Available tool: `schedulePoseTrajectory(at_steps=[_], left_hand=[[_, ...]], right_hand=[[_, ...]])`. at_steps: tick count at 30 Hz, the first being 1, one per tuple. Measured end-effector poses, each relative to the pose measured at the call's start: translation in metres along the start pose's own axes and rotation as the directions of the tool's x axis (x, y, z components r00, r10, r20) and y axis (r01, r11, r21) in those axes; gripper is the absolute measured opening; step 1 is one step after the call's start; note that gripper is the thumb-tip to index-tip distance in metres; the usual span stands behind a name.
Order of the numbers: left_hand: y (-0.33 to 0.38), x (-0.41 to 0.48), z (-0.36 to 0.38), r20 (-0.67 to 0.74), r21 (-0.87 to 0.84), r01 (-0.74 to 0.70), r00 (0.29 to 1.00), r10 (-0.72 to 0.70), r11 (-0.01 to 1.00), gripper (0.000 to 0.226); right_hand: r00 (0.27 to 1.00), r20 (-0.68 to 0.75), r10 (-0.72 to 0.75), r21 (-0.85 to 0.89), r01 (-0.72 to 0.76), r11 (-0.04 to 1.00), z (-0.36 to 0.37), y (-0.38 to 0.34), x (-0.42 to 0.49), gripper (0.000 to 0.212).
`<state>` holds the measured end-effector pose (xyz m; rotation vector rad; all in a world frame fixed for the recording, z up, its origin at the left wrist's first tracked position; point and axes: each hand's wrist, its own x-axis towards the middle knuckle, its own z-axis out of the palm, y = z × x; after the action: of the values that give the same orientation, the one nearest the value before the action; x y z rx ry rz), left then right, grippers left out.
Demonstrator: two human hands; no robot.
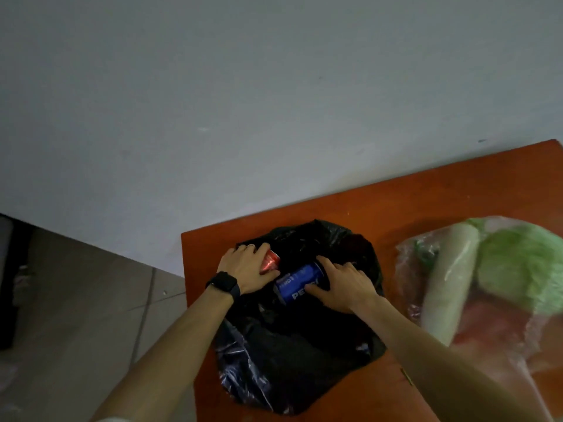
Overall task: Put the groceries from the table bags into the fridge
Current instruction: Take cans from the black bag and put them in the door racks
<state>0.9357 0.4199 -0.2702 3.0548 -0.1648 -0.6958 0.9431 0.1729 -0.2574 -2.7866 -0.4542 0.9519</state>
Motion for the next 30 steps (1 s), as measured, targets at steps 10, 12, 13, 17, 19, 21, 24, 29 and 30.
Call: schedulePoseTrajectory(at_steps=[10,12,13,17,19,21,24,29,30], left_hand=[[-0.005,0.025,0.019,0.113,-0.209,0.119,0.989,-0.097,0.971,0.082],[-0.007,0.025,0.017,0.115,-0.233,0.123,0.988,-0.099,0.965,0.081],[-0.007,0.024,0.015,0.116,-0.250,0.123,0.989,-0.096,0.960,0.080],[-0.013,0.008,0.004,0.079,-0.360,0.110,0.993,-0.087,0.927,0.075],[-0.017,-0.007,-0.003,0.025,-0.462,0.115,0.993,-0.117,0.879,0.072],[-0.017,-0.025,-0.012,-0.037,-0.524,0.128,0.984,-0.172,0.842,0.071],[-0.008,-0.047,-0.019,-0.145,-0.524,0.091,0.970,-0.194,0.847,0.071],[0.007,-0.066,-0.018,-0.168,-0.622,0.113,0.947,-0.273,0.775,0.079],[0.011,-0.068,-0.018,-0.167,-0.626,0.101,0.951,-0.259,0.774,0.077]], right_hand=[[0.991,0.083,0.103,0.111,-0.112,0.988,0.015,-0.016,0.027,0.096],[0.993,0.073,0.095,0.060,-0.099,0.993,0.012,-0.018,0.029,0.087],[0.994,0.065,0.085,0.017,-0.087,0.996,0.010,-0.018,0.030,0.084],[0.997,0.072,0.027,-0.124,-0.018,0.992,0.004,-0.019,0.024,0.083],[0.996,0.086,0.007,-0.062,-0.002,0.998,0.002,-0.016,0.015,0.085],[0.999,0.034,-0.014,0.005,0.013,1.000,-0.001,-0.014,0.002,0.079],[0.994,-0.107,-0.032,0.049,0.037,0.998,-0.004,-0.016,-0.018,0.074],[0.968,-0.249,-0.037,0.224,0.094,0.970,0.018,-0.020,-0.037,0.076],[0.965,-0.261,-0.034,0.281,0.109,0.954,0.022,-0.020,-0.038,0.076]])
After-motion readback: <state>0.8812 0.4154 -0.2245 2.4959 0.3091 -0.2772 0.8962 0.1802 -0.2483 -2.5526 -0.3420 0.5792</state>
